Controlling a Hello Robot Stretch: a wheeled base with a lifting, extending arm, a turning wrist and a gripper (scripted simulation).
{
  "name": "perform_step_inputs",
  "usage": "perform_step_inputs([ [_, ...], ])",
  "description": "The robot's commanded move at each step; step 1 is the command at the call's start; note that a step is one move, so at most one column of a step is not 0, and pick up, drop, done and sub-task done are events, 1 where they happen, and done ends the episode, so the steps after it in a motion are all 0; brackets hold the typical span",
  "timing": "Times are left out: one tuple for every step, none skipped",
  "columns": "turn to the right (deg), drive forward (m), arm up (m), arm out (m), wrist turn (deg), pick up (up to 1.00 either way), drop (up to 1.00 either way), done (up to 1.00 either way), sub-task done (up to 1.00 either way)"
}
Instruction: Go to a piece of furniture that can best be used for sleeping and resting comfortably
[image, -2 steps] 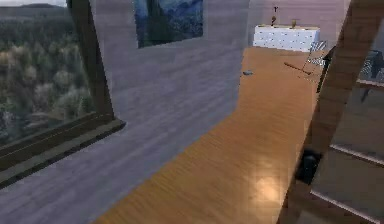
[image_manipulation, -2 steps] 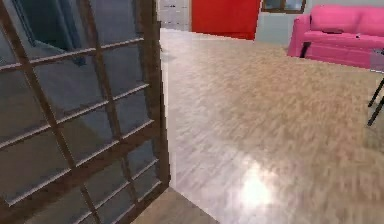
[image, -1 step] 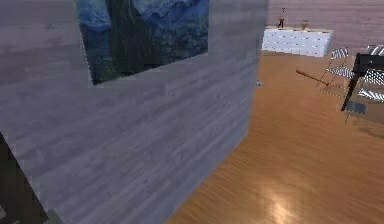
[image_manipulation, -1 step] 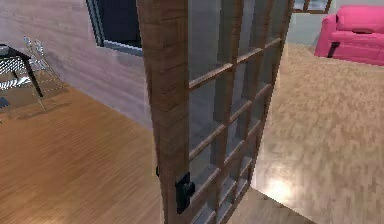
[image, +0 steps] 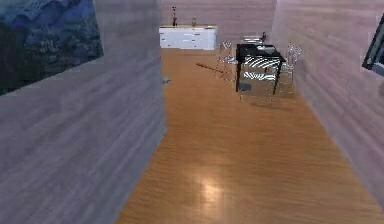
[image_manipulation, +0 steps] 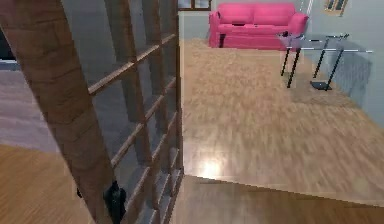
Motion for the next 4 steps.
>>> perform_step_inputs([
  [0.0, 1.0, 0.0, 0.0, 0.0, 0.0, 0.0, 0.0, 0.0],
  [0.0, 0.85, 0.0, 0.0, 0.0, 0.0, 0.0, 0.0, 0.0],
  [-45.0, 0.0, 0.0, 0.0, 0.0, 0.0, 0.0, 0.0, 0.0],
  [0.0, 0.0, 0.0, 0.0, 0.0, 0.0, 0.0, 1.0, 0.0],
])
